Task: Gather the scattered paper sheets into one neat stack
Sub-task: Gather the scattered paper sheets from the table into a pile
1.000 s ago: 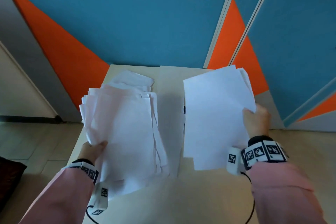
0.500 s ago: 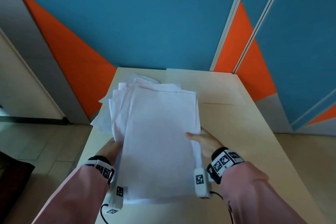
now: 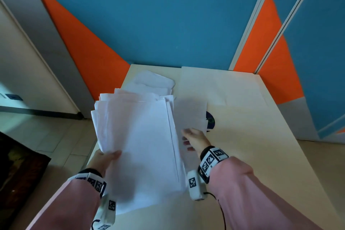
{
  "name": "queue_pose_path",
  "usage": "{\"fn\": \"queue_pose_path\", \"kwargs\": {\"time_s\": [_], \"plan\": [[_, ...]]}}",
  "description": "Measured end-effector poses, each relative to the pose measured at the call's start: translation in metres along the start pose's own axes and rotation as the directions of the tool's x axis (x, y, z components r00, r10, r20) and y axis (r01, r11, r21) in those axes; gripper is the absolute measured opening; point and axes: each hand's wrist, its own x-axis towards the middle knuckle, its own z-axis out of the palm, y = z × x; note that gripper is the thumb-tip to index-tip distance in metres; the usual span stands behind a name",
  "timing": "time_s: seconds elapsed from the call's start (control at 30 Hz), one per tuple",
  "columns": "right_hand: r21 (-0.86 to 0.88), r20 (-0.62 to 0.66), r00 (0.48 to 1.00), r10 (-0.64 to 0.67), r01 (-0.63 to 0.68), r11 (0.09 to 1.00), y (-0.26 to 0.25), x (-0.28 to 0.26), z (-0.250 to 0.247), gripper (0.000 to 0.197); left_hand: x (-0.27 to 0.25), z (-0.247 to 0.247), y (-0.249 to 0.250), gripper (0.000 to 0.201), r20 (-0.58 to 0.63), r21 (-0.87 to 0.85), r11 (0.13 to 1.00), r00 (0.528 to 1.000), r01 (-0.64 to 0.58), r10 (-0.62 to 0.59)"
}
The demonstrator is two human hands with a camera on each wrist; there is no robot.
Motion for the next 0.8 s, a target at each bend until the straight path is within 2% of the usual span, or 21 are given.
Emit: {"fn": "queue_pose_path", "kwargs": {"time_s": [0.1,0.17,0.23,0.37,0.47,0.6,0.67,0.73,0.8], "plan": [[-0.229,-0.286,0.954,0.087,-0.157,0.961,0.018,0.025,-0.025,0.024,0.002,-0.005,-0.005,0.024,-0.057,-0.042,0.999,0.998,0.031,-0.033],[-0.316,-0.399,0.903,0.160,-0.300,0.900,0.024,0.037,-0.031,0.050,0.004,-0.005,-0.009,0.024,-0.073,-0.070,0.997,0.996,0.038,-0.043],[-0.334,-0.472,0.864,0.177,-0.361,0.871,0.021,0.044,-0.032,0.070,0.006,-0.003,-0.013,0.028,-0.083,-0.088,0.994,0.994,0.063,-0.070],[-0.344,-0.453,0.865,0.215,-0.392,0.853,0.012,0.065,-0.018,0.085,0.013,-0.002,-0.020,0.037,-0.103,-0.134,0.985,0.987,0.111,-0.125],[-0.300,-0.416,0.879,0.233,-0.374,0.878,0.012,0.083,-0.012,0.083,0.014,-0.003,-0.021,0.041,-0.103,-0.162,0.981,0.987,0.107,-0.125],[-0.422,-0.410,0.896,0.169,-0.351,0.836,0.007,0.089,-0.014,0.077,0.016,-0.006,-0.022,0.042,-0.118,-0.183,0.975,0.981,0.129,-0.152],[-0.406,-0.383,0.912,0.147,-0.309,0.860,0.007,0.091,-0.011,0.075,0.013,-0.009,-0.023,0.041,-0.122,-0.178,0.974,0.979,0.140,-0.163],[-0.351,-0.342,0.929,0.137,-0.262,0.899,0.009,0.093,-0.010,0.061,0.013,-0.009,-0.025,0.040,-0.130,-0.171,0.974,0.977,0.145,-0.168],[-0.337,-0.301,0.948,0.104,-0.208,0.918,0.010,0.093,-0.014,0.037,0.012,-0.008,-0.023,0.041,-0.120,-0.165,0.975,0.979,0.146,-0.166]]}}
